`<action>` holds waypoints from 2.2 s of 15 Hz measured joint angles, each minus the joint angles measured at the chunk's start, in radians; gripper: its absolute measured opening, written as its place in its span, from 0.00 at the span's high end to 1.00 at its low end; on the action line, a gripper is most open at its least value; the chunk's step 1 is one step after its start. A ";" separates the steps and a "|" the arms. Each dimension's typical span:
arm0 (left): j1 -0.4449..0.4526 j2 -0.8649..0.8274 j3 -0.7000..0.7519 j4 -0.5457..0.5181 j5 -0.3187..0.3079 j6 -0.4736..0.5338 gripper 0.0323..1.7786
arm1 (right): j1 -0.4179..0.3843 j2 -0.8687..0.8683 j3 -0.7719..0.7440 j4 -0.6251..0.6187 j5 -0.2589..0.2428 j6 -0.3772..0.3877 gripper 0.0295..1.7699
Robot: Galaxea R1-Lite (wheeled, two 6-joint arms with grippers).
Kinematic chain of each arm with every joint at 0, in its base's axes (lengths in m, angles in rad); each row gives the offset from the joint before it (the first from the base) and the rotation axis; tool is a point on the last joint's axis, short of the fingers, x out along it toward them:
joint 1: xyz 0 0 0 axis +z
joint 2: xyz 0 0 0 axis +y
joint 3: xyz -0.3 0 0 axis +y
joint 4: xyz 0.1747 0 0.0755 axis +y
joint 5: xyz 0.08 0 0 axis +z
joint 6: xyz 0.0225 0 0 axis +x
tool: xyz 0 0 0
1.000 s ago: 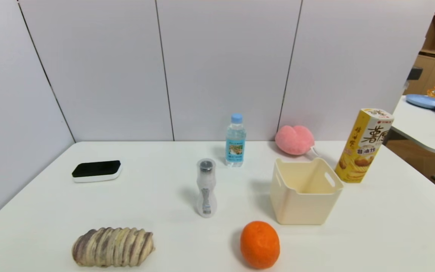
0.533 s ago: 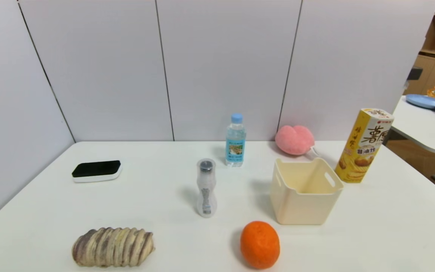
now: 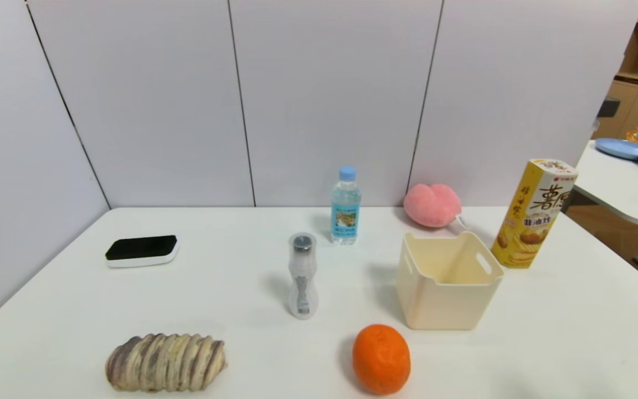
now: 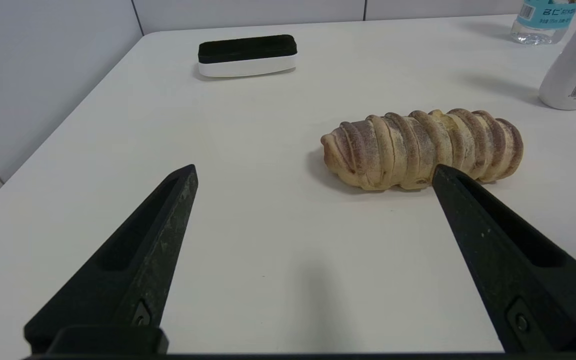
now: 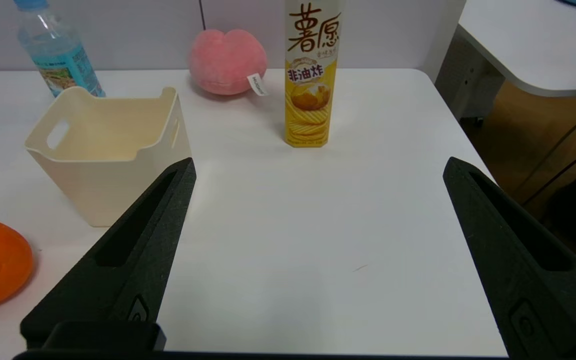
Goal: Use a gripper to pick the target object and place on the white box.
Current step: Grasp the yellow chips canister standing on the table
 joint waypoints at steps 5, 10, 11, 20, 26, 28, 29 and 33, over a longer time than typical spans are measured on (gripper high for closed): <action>0.000 0.000 0.000 0.000 0.000 0.000 0.05 | -0.009 0.092 -0.024 0.012 -0.004 -0.006 0.03; 0.000 0.000 0.000 0.000 -0.001 0.000 0.05 | -0.018 0.186 -0.039 -0.069 -0.003 -0.005 0.03; 0.000 0.000 0.000 0.000 -0.001 0.000 0.05 | -0.019 0.203 -0.046 -0.096 -0.001 -0.006 0.03; 0.000 0.000 0.000 0.000 -0.001 0.000 0.05 | -0.019 0.542 -0.257 -0.250 -0.017 0.002 0.03; 0.000 0.000 0.000 0.000 -0.001 0.000 0.05 | -0.026 0.681 -0.284 -0.241 -0.016 -0.004 0.03; 0.000 0.000 0.000 0.000 0.000 0.000 0.05 | -0.030 0.737 -0.354 -0.170 -0.019 0.010 0.03; 0.000 0.000 0.000 0.000 -0.001 0.000 0.05 | -0.028 0.770 -0.381 -0.142 -0.020 0.014 0.03; 0.000 0.000 0.000 0.000 -0.001 0.000 0.05 | 0.025 0.908 -0.441 -0.149 -0.023 0.014 0.03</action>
